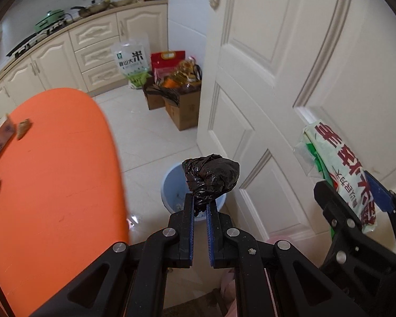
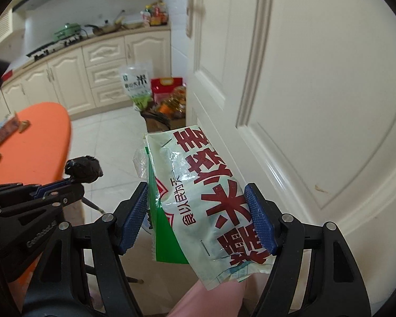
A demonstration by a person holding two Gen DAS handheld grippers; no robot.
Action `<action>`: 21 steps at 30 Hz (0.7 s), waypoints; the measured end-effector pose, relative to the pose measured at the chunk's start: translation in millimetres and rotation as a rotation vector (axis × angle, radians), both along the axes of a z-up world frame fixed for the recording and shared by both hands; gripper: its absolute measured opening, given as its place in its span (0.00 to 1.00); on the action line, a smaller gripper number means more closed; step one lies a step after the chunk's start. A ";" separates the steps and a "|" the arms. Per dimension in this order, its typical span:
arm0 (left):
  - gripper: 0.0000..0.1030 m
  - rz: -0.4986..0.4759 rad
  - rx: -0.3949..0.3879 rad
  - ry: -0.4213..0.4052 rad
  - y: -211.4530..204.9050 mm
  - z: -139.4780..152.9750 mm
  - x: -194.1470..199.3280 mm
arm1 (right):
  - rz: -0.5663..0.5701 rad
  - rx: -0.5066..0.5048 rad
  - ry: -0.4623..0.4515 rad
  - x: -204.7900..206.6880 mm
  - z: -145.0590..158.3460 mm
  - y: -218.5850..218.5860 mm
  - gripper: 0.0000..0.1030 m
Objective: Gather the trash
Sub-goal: 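Carry the black bag and rice bag with both tools toward the bucket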
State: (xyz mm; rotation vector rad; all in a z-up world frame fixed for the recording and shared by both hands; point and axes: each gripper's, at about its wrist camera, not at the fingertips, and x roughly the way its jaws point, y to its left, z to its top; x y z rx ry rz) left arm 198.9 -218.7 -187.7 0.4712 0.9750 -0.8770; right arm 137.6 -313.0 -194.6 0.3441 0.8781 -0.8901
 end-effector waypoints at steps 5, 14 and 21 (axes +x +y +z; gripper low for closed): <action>0.04 -0.028 0.067 0.003 -47.3 -37.2 0.5 | -0.055 -0.019 0.058 2.9 -28.2 -19.0 0.68; 0.05 -0.041 0.179 0.051 -127.9 -113.7 30.1 | -0.106 0.057 0.119 10.4 -92.0 -53.7 0.68; 0.05 -0.012 0.230 0.103 -154.5 -171.8 69.7 | -0.076 0.173 0.111 26.7 -144.6 -75.8 0.68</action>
